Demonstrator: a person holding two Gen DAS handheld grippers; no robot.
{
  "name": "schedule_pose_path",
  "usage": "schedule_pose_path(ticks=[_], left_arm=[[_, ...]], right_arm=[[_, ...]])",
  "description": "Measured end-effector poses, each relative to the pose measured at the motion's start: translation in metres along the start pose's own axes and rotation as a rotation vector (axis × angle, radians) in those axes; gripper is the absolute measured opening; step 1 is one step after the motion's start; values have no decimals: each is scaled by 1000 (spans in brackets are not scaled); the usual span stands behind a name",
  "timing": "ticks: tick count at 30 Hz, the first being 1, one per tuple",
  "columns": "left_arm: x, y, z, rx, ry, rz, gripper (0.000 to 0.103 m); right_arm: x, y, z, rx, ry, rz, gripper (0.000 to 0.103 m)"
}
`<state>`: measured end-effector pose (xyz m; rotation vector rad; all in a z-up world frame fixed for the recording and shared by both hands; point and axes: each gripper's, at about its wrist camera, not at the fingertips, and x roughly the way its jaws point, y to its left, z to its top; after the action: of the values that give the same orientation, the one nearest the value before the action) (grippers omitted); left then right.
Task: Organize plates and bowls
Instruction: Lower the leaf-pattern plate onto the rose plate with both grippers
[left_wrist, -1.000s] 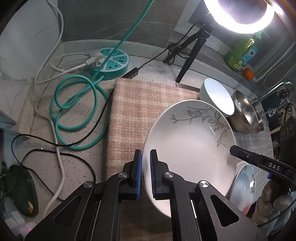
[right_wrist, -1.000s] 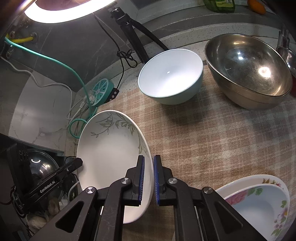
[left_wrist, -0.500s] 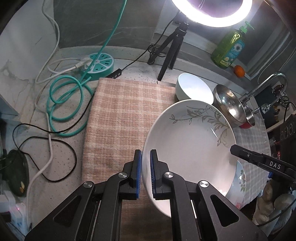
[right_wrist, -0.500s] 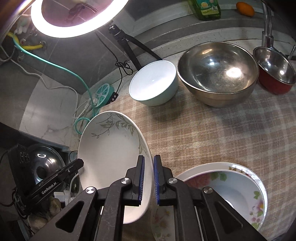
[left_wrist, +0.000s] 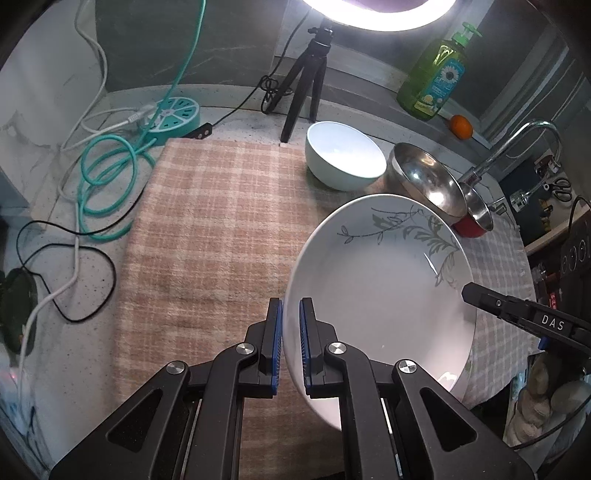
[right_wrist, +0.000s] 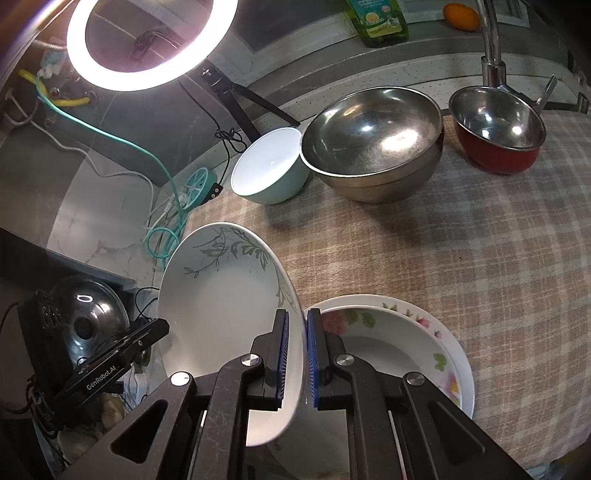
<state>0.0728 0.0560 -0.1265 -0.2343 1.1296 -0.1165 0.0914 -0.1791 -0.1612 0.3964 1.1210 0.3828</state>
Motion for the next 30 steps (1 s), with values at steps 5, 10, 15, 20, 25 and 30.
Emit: schedule_pose_path(ticks=[5,10,15,20,25,30], left_arm=[[5,-17,-13,1,8,-8,7],[10,-35,-25,10,16,-12,7],[15,-47,-36,14,27,-18,7],[18,-56,-46,19,39,-17,7],[19,-62,-52,27,47,-13,7],[22,-68,-55,38,60,-12,7]], right_arm=[[-13,-17,-7,-5,-1,-10,9],[-23,-37,-17,1,3,-24,9],[-30,-54,-29,10,11,-36,9],[-32,-66,-36,19,22,-42,9],[-35,-71,-42,24,24,-44,9],[-37,-77,-46,36,26,-48,9]])
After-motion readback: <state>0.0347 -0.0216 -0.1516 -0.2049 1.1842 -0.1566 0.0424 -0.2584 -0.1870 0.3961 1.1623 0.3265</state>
